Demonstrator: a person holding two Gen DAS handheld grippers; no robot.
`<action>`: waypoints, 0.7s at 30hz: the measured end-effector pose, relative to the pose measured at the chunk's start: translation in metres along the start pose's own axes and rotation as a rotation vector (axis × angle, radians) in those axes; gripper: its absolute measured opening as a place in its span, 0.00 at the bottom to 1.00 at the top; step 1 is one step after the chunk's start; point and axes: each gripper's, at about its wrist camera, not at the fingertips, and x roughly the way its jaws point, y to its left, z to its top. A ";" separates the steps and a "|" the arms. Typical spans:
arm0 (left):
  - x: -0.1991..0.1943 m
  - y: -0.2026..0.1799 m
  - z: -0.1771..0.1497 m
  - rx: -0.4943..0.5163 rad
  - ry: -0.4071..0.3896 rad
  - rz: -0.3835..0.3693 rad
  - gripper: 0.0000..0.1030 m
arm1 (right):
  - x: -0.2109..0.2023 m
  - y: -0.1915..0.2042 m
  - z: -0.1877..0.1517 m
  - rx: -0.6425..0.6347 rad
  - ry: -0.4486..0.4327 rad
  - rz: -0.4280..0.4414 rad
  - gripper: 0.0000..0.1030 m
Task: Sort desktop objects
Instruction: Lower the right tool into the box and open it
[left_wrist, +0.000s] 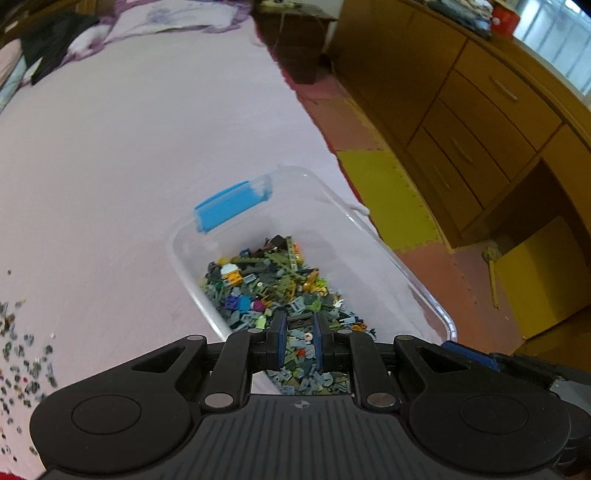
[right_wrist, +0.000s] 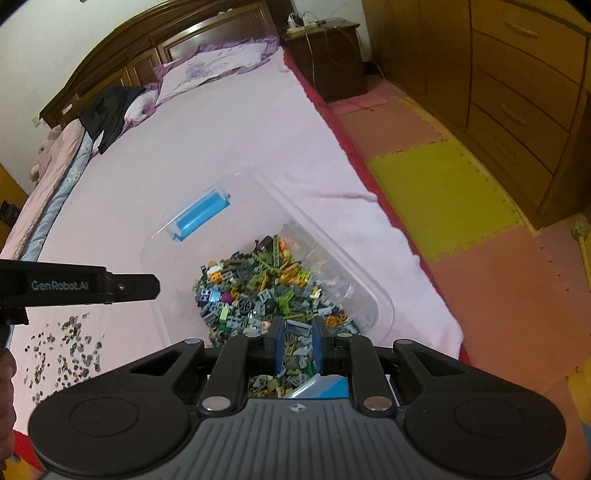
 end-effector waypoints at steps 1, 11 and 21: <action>0.001 -0.001 0.000 0.007 0.001 0.000 0.16 | 0.000 0.000 0.001 0.001 -0.004 -0.001 0.17; 0.022 -0.004 0.003 0.036 0.069 0.013 0.16 | 0.004 -0.002 0.005 0.020 0.001 -0.005 0.17; 0.024 -0.004 0.002 0.044 0.086 0.015 0.22 | 0.005 -0.001 0.007 0.038 0.007 -0.008 0.23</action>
